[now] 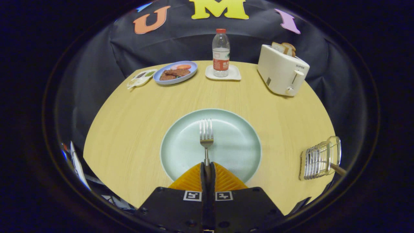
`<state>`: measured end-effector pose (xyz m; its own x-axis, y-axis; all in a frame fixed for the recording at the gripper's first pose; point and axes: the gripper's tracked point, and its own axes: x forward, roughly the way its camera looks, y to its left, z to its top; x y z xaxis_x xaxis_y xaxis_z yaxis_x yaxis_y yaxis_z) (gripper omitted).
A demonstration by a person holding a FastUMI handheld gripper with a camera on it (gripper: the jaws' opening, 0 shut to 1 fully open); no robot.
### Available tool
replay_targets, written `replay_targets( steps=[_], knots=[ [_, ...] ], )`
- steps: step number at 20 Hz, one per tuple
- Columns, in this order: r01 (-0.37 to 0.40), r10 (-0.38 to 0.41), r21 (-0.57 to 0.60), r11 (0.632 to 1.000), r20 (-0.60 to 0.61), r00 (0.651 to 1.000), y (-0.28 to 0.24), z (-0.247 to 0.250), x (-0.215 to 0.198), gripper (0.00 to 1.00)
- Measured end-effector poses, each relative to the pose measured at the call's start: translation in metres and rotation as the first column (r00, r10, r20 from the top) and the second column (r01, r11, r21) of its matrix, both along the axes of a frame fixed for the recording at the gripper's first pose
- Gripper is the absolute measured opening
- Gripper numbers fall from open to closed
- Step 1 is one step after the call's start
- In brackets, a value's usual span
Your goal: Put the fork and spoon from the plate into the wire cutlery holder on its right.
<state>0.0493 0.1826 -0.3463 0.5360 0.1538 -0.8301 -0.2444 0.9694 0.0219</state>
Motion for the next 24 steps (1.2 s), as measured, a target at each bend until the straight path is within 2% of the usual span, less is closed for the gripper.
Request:
replay_targets(
  steps=[6,13,17,20,22,24],
  knots=[
    [-0.002,0.002,0.02,1.0,-0.014,1.0,-0.063,0.074,-0.001,0.01],
    [0.066,-0.065,0.004,0.998,-0.037,0.997,-0.177,0.141,-0.007,0.01],
    [0.102,-0.106,-0.039,0.994,-0.108,0.988,-0.232,0.149,-0.015,0.0],
    [0.117,-0.123,-0.046,0.992,-0.177,0.976,-0.253,0.142,-0.023,0.0],
    [0.151,-0.147,-0.006,0.989,-0.257,0.955,-0.254,0.13,-0.032,0.01],
    [0.16,-0.156,-0.015,0.987,-0.324,0.933,-0.259,0.117,-0.039,0.01]
  ],
)
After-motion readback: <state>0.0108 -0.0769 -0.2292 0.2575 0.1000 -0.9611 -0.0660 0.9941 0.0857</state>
